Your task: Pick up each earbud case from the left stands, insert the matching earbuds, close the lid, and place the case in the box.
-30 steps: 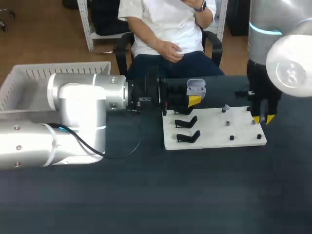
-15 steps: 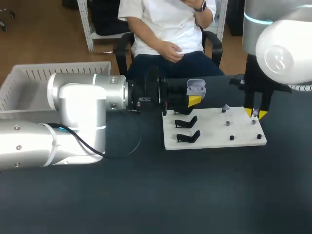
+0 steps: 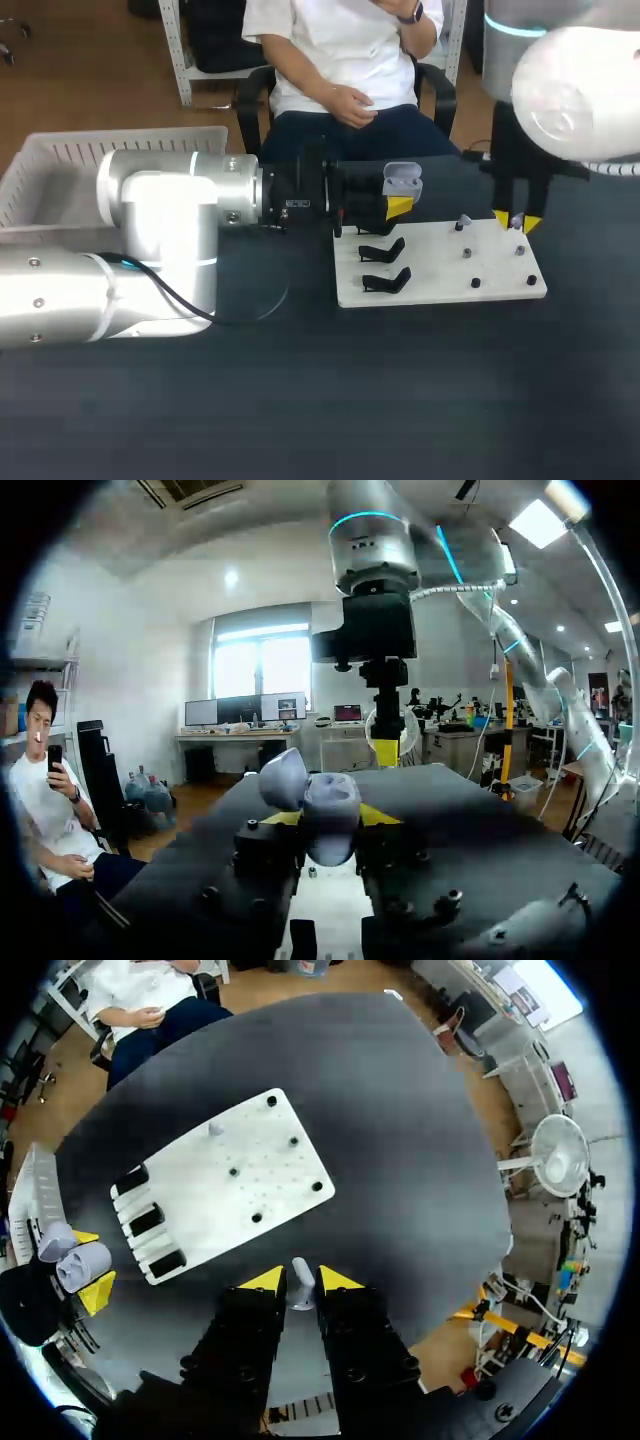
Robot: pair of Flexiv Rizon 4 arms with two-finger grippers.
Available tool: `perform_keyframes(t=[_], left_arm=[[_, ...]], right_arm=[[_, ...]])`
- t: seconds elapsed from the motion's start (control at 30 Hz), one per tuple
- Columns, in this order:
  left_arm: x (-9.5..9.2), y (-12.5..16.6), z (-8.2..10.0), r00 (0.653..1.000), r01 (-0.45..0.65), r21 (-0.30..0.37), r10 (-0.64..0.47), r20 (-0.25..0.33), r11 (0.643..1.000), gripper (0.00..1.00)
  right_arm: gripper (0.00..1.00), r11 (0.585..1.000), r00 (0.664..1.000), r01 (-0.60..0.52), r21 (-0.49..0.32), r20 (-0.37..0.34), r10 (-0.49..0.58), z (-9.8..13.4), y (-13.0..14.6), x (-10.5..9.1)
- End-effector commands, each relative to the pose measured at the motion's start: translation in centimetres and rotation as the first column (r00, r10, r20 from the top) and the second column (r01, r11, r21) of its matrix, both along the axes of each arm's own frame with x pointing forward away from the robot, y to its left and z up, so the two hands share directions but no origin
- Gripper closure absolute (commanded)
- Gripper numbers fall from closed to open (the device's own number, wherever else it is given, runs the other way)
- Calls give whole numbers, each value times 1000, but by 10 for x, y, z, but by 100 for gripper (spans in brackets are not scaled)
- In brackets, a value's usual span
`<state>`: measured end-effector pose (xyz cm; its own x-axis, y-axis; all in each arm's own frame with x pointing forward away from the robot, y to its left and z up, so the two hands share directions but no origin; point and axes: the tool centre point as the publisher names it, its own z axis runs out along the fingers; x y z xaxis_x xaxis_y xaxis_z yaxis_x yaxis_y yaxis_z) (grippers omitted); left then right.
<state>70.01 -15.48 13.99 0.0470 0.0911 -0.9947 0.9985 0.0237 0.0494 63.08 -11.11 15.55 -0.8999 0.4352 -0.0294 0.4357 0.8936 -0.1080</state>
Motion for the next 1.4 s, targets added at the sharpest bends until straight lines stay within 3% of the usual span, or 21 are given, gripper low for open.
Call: perform_keyframes(t=[0.03,0.33,0.8,1.4], left_arm=[[0,0,-1,1000,-2,-3,3,2,1000,100],[0,0,-1,1000,-2,-3,3,2,1000,100],[0,0,-1,1000,-2,-3,3,2,1000,100],[0,0,-1,1000,-2,-3,3,2,1000,100]], right_arm=[[100,1000,999,-9,-4,-38,9,18,13,11],[100,995,995,-95,-24,3,95,37,42,24],[100,992,992,-125,-30,13,126,54,77,37],[100,989,989,-145,34,18,144,50,116,43]])
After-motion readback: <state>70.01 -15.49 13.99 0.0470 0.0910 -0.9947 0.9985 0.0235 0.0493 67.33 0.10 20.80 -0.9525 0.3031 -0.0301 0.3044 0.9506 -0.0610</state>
